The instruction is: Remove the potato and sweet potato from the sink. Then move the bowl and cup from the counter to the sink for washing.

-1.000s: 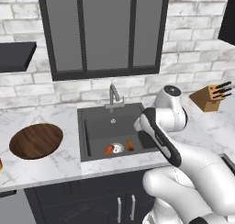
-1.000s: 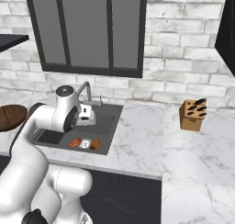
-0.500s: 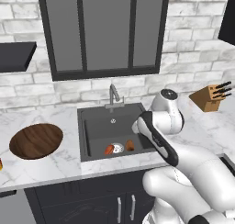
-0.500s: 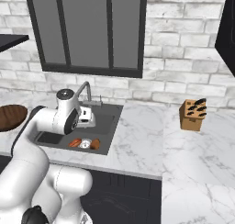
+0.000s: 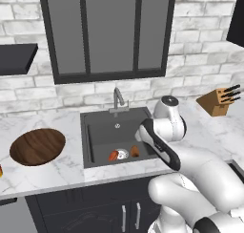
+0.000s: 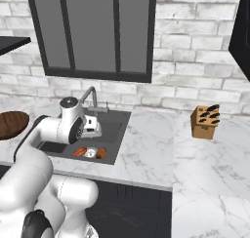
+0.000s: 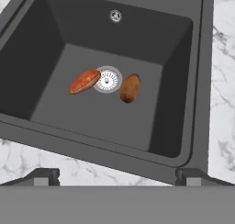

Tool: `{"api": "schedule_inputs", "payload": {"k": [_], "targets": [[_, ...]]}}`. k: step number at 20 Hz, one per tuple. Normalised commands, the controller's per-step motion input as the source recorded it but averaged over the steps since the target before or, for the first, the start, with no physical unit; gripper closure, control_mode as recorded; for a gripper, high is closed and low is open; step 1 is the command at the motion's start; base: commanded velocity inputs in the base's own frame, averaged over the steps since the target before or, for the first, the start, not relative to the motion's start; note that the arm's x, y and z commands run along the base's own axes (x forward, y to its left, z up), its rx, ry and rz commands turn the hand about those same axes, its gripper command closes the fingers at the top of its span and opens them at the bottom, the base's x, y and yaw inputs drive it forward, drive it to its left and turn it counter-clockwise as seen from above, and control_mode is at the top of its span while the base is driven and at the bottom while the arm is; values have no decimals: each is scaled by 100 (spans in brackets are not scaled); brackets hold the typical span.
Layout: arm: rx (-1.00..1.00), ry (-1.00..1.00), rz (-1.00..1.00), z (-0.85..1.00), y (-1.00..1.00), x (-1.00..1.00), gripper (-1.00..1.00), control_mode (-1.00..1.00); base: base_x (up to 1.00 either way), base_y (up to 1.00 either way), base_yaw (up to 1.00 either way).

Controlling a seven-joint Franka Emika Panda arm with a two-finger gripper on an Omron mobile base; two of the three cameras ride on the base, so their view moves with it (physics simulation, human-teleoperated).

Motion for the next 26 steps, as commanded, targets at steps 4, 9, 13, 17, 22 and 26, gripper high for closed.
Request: {"api": "schedule_inputs", "payload": {"k": [4,9,13,17,22,26], "targets": [[-8,4,0,-15,0,10,-100,-100,0,0,0],[-10,2,0,-14,0,9,-100,-100,0,0,0],[-3,1,0,-12,1,9,-100,-100,0,0,0],[0,3,0,-13,2,7,-100,-100,0,0,0],[0,1,0,-13,4,4,-100,-100,0,0,0],[0,2,0,-14,7,3,-100,-100,0,0,0]]}}
